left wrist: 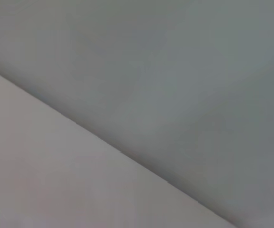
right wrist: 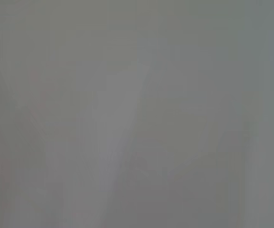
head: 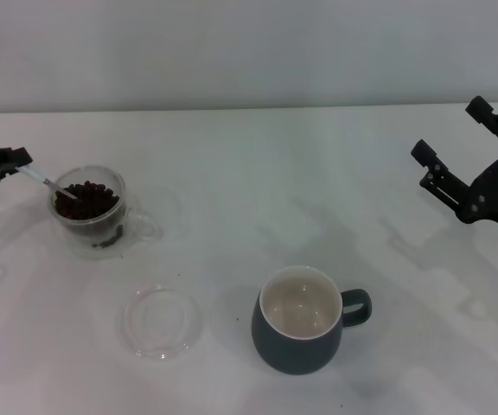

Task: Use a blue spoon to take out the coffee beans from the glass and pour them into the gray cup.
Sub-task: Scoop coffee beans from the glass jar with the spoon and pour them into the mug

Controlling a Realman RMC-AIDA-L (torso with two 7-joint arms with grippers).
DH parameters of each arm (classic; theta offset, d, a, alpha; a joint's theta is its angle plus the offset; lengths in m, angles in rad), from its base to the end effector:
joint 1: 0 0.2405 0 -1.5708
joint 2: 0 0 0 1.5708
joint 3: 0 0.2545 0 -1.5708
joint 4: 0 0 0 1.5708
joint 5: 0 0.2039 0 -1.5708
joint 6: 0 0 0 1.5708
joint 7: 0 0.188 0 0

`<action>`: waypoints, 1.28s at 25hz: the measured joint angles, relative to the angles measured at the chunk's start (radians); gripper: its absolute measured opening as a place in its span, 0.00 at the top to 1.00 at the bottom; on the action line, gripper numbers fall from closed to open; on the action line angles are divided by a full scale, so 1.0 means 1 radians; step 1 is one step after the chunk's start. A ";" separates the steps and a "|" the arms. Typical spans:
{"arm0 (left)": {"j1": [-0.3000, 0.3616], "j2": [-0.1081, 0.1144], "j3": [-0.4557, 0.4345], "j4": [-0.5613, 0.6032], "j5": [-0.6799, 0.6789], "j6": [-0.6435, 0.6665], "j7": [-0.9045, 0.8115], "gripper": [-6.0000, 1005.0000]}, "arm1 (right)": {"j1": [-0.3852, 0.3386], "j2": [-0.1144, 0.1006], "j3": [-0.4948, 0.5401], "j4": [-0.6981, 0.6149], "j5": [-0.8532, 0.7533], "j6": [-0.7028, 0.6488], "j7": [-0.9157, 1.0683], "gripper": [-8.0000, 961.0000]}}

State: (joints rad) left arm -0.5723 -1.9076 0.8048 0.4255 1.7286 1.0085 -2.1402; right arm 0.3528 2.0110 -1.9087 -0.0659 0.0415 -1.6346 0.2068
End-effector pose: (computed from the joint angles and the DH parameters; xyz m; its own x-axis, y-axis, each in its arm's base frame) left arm -0.3192 0.4232 0.0218 0.0655 0.6790 0.7312 0.9953 -0.0971 0.0010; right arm 0.2786 0.3061 0.0025 0.7083 0.3250 -0.6267 -0.4386 -0.4931 -0.7514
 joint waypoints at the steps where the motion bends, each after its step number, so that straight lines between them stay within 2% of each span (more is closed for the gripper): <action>1: 0.004 -0.003 -0.001 0.000 -0.007 0.001 -0.001 0.85 | 0.000 0.000 0.000 0.000 0.000 0.000 0.000 0.12; 15: 0.119 -0.027 -0.003 -0.011 -0.240 0.062 -0.029 0.85 | 0.002 0.000 0.002 0.001 0.004 0.004 -0.004 0.12; 24: 0.173 -0.047 -0.002 -0.013 -0.306 0.085 -0.035 0.85 | 0.011 -0.001 0.010 0.000 0.007 0.016 -0.014 0.12; 32: 0.209 -0.054 -0.003 -0.008 -0.379 0.130 -0.010 0.85 | 0.013 -0.002 0.013 0.000 0.008 0.018 -0.016 0.12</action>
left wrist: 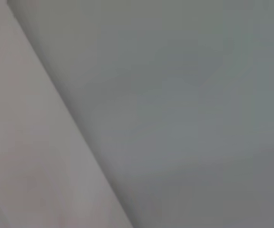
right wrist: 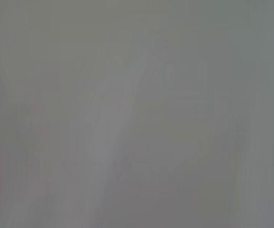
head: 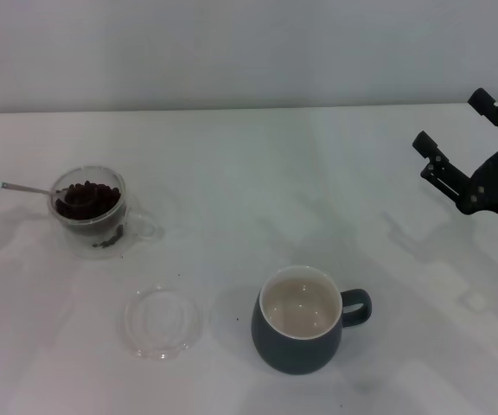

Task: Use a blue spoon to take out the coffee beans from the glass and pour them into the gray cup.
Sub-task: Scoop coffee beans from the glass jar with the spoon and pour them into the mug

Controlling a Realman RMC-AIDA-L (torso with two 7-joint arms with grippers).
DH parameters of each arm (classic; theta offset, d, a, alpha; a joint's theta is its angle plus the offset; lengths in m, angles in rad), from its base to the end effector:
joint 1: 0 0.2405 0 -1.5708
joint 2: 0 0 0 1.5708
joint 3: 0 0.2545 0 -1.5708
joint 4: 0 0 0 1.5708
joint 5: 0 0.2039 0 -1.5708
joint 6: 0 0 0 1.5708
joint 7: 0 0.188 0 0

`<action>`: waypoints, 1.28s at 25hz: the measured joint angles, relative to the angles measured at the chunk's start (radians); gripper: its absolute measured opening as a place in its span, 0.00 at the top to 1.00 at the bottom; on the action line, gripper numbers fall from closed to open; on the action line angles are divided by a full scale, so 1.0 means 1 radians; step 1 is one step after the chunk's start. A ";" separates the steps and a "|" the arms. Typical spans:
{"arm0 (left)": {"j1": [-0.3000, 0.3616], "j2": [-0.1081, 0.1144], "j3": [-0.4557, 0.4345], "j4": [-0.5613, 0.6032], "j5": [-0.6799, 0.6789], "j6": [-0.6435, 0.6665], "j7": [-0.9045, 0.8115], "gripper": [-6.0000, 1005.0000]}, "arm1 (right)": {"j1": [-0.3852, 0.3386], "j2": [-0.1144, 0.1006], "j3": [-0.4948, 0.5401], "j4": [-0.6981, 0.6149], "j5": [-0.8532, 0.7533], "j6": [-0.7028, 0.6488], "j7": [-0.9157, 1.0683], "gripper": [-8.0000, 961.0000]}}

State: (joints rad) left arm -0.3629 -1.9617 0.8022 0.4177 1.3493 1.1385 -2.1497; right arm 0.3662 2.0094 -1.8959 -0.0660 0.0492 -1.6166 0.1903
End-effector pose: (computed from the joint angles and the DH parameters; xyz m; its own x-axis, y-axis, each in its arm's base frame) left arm -0.3453 0.3695 0.0359 -0.3219 0.5127 0.7959 0.9281 0.0048 0.3722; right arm 0.2786 0.3130 0.0050 0.7202 0.3329 -0.6087 -0.4307 -0.4733 -0.7684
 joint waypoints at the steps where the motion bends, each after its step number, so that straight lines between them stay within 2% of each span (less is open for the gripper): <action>1: 0.002 0.000 0.000 0.002 -0.009 0.005 0.005 0.85 | 0.001 0.000 0.000 0.000 0.000 0.000 0.000 0.12; 11: -0.012 -0.003 0.003 -0.003 -0.029 0.048 0.030 0.85 | 0.010 0.000 0.005 -0.003 0.000 0.011 0.000 0.12; 20: -0.061 -0.027 0.041 -0.019 -0.017 0.098 0.016 0.85 | 0.011 0.000 0.055 -0.030 -0.002 0.043 0.000 0.12; 32: -0.118 -0.059 0.071 -0.032 0.026 0.167 -0.002 0.85 | 0.020 0.001 0.055 -0.057 -0.002 0.099 0.000 0.12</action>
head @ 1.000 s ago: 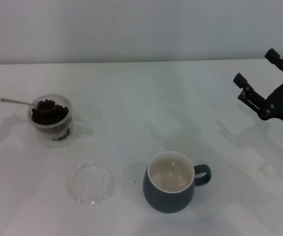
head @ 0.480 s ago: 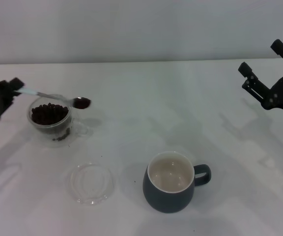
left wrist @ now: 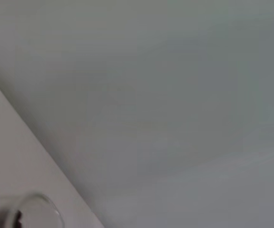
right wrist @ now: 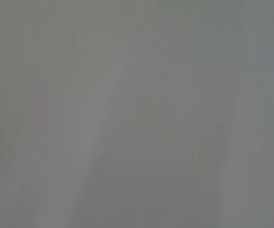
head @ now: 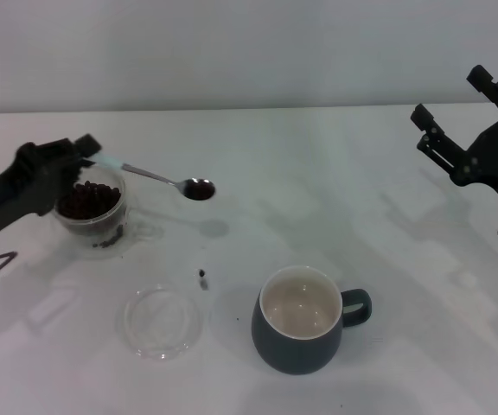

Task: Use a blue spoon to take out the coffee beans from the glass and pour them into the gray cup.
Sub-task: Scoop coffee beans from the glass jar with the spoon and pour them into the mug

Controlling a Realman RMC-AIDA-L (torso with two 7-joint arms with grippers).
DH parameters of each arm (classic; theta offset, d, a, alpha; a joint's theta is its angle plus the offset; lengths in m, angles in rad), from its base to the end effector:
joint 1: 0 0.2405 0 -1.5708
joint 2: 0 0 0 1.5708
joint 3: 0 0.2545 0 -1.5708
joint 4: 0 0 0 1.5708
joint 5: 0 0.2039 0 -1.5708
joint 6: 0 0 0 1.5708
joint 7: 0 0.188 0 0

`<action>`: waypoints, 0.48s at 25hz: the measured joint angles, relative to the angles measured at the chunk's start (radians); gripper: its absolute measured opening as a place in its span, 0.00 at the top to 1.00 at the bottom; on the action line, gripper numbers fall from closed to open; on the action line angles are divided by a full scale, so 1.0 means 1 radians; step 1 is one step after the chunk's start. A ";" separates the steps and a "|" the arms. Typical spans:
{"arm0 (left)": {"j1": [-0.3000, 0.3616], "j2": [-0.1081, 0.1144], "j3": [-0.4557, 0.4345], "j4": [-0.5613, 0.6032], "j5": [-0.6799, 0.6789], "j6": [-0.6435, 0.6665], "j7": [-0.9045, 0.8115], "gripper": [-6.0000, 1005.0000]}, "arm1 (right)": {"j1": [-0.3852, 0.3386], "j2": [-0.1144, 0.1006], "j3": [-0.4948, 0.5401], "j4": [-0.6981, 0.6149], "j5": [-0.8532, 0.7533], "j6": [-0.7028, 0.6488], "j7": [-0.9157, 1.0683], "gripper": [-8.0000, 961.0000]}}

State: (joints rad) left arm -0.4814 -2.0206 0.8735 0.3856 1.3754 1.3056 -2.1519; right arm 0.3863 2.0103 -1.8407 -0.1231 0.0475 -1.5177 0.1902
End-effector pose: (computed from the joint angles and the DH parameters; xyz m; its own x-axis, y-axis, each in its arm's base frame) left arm -0.2606 0.3756 -0.0153 -0.2336 0.7092 0.6652 0.8605 -0.1678 0.4811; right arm 0.2750 0.3354 0.0082 0.7304 0.3228 -0.6019 -0.4523 -0.4318 -0.7804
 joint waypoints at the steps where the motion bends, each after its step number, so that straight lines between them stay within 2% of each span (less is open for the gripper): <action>1: -0.005 -0.002 0.006 0.000 0.005 0.002 0.000 0.85 | 0.001 0.000 0.000 -0.002 0.000 0.005 0.000 0.12; 12: -0.064 -0.013 0.058 -0.023 0.027 0.009 -0.003 0.85 | 0.002 0.001 0.000 -0.010 0.000 0.044 0.001 0.12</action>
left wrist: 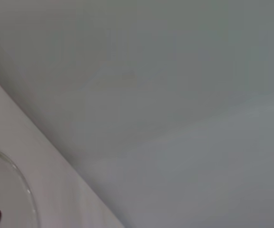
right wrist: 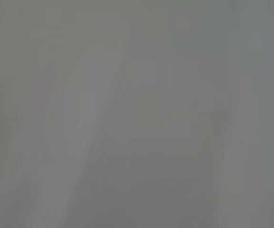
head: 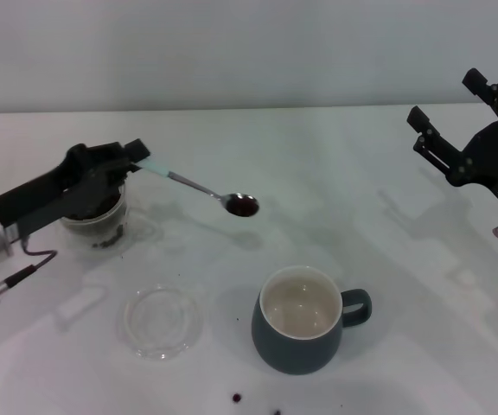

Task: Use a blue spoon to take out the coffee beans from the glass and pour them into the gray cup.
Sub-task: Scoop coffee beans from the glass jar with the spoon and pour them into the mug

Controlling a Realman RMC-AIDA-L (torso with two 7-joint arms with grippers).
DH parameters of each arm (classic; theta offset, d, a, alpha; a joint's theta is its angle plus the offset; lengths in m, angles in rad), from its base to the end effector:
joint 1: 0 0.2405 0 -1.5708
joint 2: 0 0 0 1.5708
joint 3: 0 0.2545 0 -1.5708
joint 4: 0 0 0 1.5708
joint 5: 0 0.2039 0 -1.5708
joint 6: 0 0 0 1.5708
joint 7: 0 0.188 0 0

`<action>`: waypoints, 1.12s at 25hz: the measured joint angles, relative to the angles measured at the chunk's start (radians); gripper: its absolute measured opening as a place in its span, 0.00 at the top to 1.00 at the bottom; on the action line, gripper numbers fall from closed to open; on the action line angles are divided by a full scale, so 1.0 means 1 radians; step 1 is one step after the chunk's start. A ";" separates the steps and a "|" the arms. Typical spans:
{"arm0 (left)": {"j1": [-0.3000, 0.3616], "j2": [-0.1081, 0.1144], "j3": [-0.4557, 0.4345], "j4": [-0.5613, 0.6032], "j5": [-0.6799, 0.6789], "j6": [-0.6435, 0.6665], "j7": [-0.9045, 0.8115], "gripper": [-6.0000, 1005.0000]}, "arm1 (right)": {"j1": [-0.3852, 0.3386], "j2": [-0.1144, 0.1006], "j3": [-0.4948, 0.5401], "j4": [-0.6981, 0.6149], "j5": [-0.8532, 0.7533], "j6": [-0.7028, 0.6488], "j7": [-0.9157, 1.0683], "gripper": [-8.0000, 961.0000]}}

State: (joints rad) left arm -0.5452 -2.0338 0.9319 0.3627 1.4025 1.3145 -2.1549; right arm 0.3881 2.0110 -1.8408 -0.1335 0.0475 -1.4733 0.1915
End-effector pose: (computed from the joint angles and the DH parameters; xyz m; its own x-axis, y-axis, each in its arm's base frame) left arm -0.2337 0.3773 -0.0393 -0.1590 0.7819 0.6027 0.8539 -0.1974 0.4814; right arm 0.2782 0.3400 0.0047 0.7453 0.2948 -0.5980 -0.4565 -0.4280 -0.7800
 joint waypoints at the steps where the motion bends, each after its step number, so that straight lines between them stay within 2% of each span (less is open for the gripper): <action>1: -0.008 -0.002 0.006 -0.003 0.005 0.000 -0.003 0.85 | 0.000 0.000 0.000 0.000 0.000 0.003 0.000 0.12; 10: -0.053 -0.025 0.049 0.004 0.044 0.000 -0.003 0.85 | 0.000 0.002 0.000 -0.010 0.001 0.013 0.004 0.12; 18: -0.080 -0.029 0.097 0.014 0.057 0.004 0.030 0.85 | 0.003 0.002 0.000 -0.021 0.011 0.036 0.000 0.12; 28: -0.081 -0.033 0.164 0.069 0.067 0.005 0.063 0.85 | 0.005 0.002 0.002 -0.044 0.011 0.073 -0.001 0.12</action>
State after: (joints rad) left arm -0.6266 -2.0664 1.0964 0.4322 1.4697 1.3196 -2.0916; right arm 0.3927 2.0126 -1.8391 -0.1770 0.0587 -1.4005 0.1902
